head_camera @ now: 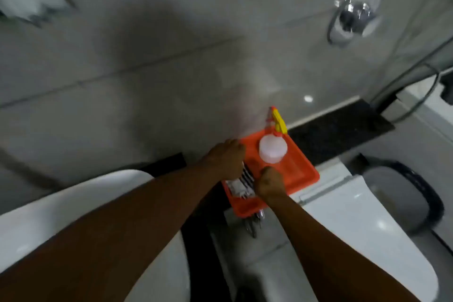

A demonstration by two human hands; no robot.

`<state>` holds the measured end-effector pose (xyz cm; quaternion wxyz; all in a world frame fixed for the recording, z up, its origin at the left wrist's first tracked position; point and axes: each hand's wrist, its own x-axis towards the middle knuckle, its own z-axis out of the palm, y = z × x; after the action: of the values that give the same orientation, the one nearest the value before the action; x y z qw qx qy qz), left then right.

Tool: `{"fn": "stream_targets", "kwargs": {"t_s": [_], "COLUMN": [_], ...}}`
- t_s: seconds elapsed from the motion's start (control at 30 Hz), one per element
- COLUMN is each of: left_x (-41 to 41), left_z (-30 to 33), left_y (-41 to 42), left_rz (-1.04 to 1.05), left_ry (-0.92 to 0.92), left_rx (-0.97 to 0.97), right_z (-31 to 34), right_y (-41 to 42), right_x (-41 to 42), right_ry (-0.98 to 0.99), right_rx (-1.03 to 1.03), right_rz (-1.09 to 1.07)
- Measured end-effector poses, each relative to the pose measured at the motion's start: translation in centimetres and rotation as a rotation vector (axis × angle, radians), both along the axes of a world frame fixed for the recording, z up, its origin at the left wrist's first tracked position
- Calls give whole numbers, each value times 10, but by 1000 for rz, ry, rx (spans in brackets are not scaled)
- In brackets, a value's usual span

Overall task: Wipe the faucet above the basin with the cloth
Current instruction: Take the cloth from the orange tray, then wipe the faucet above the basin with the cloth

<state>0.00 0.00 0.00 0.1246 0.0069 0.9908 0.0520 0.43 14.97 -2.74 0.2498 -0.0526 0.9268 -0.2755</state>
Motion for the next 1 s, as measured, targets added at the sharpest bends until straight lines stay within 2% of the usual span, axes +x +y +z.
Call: {"fn": "stream_targets", "kwargs": {"t_s": [0.03,0.2,0.3,0.4,0.47,0.53,0.63,0.7,0.8,0.9,1.0], "left_x": [-10,-42,-55,-59,-59,-57,-42,-18,37,101,172], "left_z": [-18,-77,-102,-111,-109,-97,-58,-21,43,103,151], "left_y": [3,2,-2,-1,-4,-11,-23,-33,-52,-69,-99], "left_rz": [3,118,124,145,178,280,537,657,773,867,1025], "left_ry": [-96,-237,-252,-246,-215,-191,-152,-80,116,269,292], "left_rx": [-7,102,97,74,163,319,625,830,969,1263,1474], "right_z": [-16,-79,-103,-112,-105,-91,-52,-18,47,113,171], "right_y": [0,-9,-13,-20,-19,-13,1,6,-3,-34,-81], "right_x": [-4,-25,-34,-47,-57,-65,-69,-63,-39,-5,35], "right_ry": [-46,-138,-102,-147,-163,-125,-85,-93,-91,-165,-367], "right_rx": [21,-23,0,-57,-109,-160,-240,-426,-617,-788,-947], "right_rz": [0,-87,-77,-87,-138,-170,-162,-184,-25,87,132]}}
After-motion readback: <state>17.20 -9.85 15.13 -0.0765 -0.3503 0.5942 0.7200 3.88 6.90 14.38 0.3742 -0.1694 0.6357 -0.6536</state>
